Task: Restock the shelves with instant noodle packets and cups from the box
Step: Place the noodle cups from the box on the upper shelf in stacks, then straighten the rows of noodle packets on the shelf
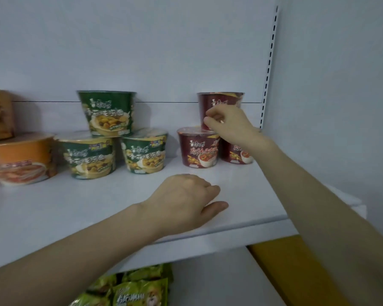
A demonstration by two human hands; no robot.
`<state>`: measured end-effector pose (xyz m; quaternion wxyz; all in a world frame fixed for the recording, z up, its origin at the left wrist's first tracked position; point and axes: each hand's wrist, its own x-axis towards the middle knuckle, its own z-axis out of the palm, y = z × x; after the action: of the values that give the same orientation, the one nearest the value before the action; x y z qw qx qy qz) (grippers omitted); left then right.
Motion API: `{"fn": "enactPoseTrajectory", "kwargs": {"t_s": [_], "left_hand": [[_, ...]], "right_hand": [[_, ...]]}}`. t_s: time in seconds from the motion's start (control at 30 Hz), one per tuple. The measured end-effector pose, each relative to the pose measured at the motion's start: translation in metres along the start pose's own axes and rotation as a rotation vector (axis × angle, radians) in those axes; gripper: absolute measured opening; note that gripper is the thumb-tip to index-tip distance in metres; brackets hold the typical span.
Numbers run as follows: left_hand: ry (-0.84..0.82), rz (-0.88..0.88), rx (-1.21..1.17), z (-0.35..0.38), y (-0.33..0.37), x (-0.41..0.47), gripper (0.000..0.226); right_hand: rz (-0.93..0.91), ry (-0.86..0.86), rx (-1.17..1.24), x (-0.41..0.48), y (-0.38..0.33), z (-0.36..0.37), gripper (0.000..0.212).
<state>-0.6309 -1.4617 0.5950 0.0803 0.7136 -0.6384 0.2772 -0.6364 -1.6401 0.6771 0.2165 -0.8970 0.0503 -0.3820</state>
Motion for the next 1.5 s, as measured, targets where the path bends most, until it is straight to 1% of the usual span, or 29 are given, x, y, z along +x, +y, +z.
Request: {"fn": "enactPoseTrajectory", "kwargs": {"t_s": [0.1, 0.23, 0.3, 0.37, 0.5, 0.57, 0.67, 0.8, 0.87, 0.97, 1.03, 1.17, 1.3, 1.43, 1.5], "left_hand": [[-0.024, -0.052, 0.035, -0.026, -0.003, -0.058, 0.065], [0.008, -0.096, 0.071, -0.06, -0.005, -0.14, 0.061], [0.025, -0.1, 0.089, -0.073, -0.002, -0.179, 0.058], [0.051, -0.103, 0.095, -0.083, 0.001, -0.213, 0.061], [0.098, -0.134, 0.095, -0.106, 0.01, -0.264, 0.066], [0.101, -0.152, 0.11, -0.115, 0.015, -0.286, 0.06], [0.09, -0.234, 0.147, -0.124, 0.023, -0.316, 0.048], [0.075, -0.335, 0.159, -0.126, 0.03, -0.357, 0.044], [0.06, -0.395, 0.164, -0.124, 0.033, -0.377, 0.044], [-0.003, -0.486, 0.16, -0.116, 0.037, -0.407, 0.044], [-0.051, -0.548, 0.149, -0.11, 0.04, -0.427, 0.045], [-0.095, -0.648, 0.113, -0.097, 0.05, -0.465, 0.049], [-0.121, -0.766, 0.051, -0.08, 0.055, -0.503, 0.055], [-0.158, -0.919, -0.022, -0.065, 0.051, -0.537, 0.043], [-0.19, -0.976, -0.066, -0.058, 0.044, -0.549, 0.045]], "right_hand": [[-0.005, -0.04, 0.011, -0.024, -0.042, 0.027, 0.028], [0.03, -0.109, 0.031, -0.064, -0.099, 0.055, 0.027], [0.038, -0.124, 0.001, -0.086, -0.123, 0.067, 0.027], [0.019, -0.118, -0.043, -0.109, -0.147, 0.077, 0.028], [-0.017, -0.138, -0.027, -0.151, -0.188, 0.089, 0.027], [-0.042, -0.134, -0.006, -0.168, -0.207, 0.094, 0.027], [-0.088, -0.111, 0.055, -0.189, -0.236, 0.102, 0.024], [-0.134, -0.112, 0.144, -0.218, -0.267, 0.111, 0.02], [-0.133, -0.149, 0.153, -0.233, -0.276, 0.118, 0.02], [-0.114, -0.245, 0.097, -0.253, -0.275, 0.129, 0.023], [-0.087, -0.309, 0.06, -0.267, -0.268, 0.134, 0.024], [-0.004, -0.413, 0.002, -0.291, -0.25, 0.154, 0.028], [0.03, -0.496, -0.028, -0.309, -0.232, 0.183, 0.031], [0.069, -0.577, -0.044, -0.322, -0.228, 0.218, 0.035], [0.087, -0.614, -0.05, -0.322, -0.229, 0.236, 0.037]]}}
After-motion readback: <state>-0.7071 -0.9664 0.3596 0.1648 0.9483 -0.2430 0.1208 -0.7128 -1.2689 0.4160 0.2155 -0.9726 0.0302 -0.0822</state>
